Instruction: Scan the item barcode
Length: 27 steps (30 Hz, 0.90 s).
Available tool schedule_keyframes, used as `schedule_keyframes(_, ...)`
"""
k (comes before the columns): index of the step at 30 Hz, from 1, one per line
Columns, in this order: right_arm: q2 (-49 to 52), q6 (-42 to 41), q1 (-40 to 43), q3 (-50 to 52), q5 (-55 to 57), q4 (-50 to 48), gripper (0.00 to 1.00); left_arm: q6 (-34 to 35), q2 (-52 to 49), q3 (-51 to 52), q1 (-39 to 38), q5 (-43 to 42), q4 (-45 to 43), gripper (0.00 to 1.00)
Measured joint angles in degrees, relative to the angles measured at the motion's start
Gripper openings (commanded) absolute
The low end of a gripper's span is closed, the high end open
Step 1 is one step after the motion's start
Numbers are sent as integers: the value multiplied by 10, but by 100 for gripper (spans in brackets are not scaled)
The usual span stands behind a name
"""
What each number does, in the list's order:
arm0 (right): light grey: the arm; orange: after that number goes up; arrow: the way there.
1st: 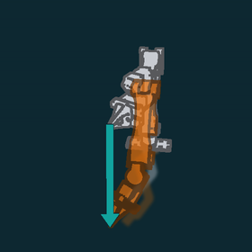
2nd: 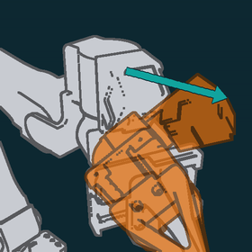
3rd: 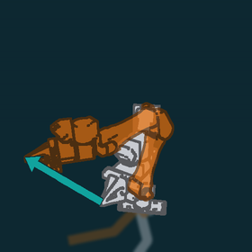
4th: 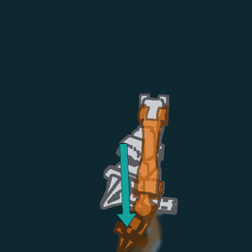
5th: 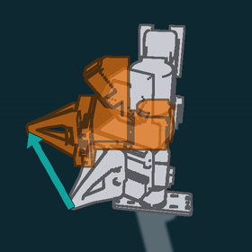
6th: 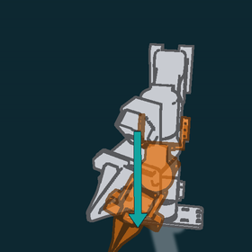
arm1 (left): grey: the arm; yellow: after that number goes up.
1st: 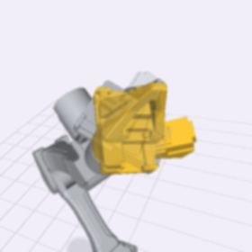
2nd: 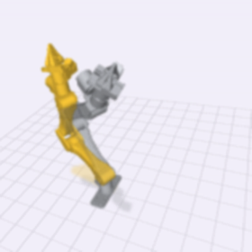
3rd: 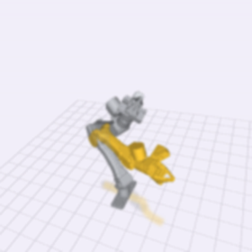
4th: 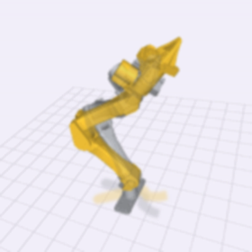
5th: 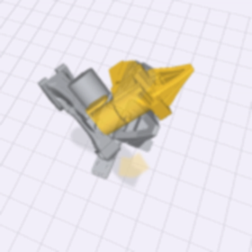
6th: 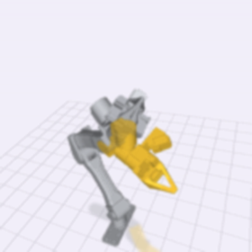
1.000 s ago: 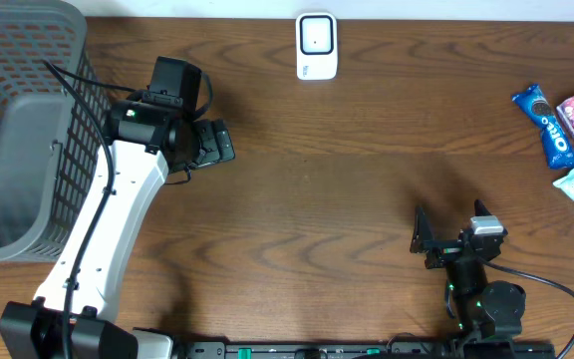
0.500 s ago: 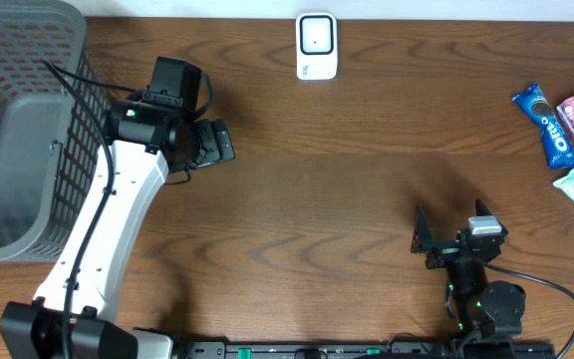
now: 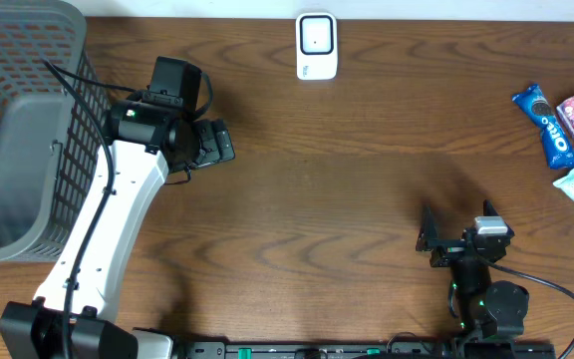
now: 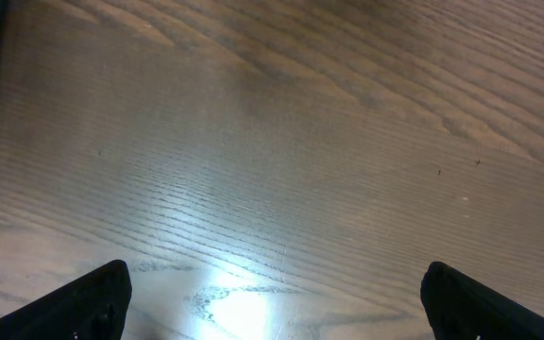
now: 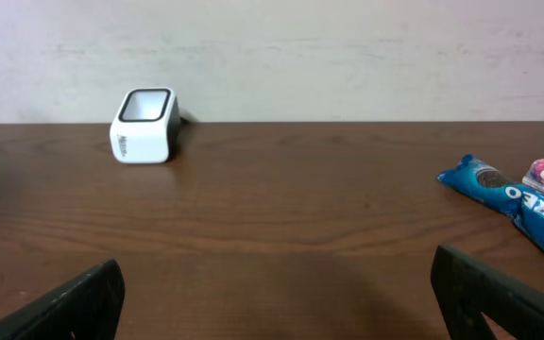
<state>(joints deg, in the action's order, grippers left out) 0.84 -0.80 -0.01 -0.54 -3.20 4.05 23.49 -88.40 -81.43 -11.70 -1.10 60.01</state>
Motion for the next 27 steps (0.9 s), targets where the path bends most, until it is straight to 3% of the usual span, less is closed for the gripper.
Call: schedule_keyframes(27,0,0,0,0,0,0,99,0,0,0,0,0,17,98)
